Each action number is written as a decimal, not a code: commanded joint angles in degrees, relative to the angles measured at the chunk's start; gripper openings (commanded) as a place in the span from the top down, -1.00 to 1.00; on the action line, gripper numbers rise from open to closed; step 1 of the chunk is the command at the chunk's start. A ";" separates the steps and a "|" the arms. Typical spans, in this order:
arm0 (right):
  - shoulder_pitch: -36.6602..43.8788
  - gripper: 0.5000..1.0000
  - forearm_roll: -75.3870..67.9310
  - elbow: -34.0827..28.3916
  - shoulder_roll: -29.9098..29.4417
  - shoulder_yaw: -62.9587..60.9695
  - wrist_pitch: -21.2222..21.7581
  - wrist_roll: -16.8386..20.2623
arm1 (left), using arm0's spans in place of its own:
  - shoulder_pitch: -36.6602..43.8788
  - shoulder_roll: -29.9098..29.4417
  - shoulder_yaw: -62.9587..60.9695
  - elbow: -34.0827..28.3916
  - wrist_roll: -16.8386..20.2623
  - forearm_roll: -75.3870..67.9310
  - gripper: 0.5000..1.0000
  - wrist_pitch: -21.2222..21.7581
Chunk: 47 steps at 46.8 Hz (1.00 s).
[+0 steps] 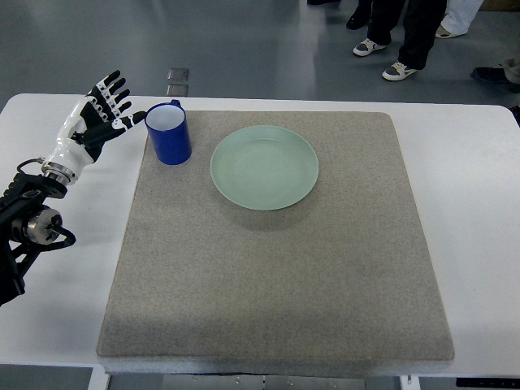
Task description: Place cup left of plate with left hand
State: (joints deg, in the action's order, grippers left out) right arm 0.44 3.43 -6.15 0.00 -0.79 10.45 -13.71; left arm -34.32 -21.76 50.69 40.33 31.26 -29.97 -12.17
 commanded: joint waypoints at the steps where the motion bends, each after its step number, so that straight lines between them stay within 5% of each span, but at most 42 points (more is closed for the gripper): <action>1: 0.00 -0.73 0.00 0.00 0.00 0.00 0.01 0.00 | -0.57 -0.39 2.21 0.02 -0.06 0.08 -0.99 -2.32; 20: 0.00 -0.73 0.00 0.00 0.00 0.00 0.01 0.00 | -5.58 -0.65 3.62 0.81 -0.32 3.86 -0.99 -17.53; 35: 0.00 -0.73 0.00 0.00 0.00 0.00 0.01 0.00 | -7.60 1.11 3.45 0.81 -1.29 7.64 -0.99 -16.22; 47: 0.00 -0.73 0.00 0.00 0.00 0.00 0.01 0.00 | -9.53 1.81 3.45 0.81 -4.80 10.98 -0.93 -8.05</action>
State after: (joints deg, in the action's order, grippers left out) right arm 0.44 3.43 -6.15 0.00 -0.79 10.43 -13.71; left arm -42.75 -20.05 54.14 41.10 28.14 -19.72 -21.40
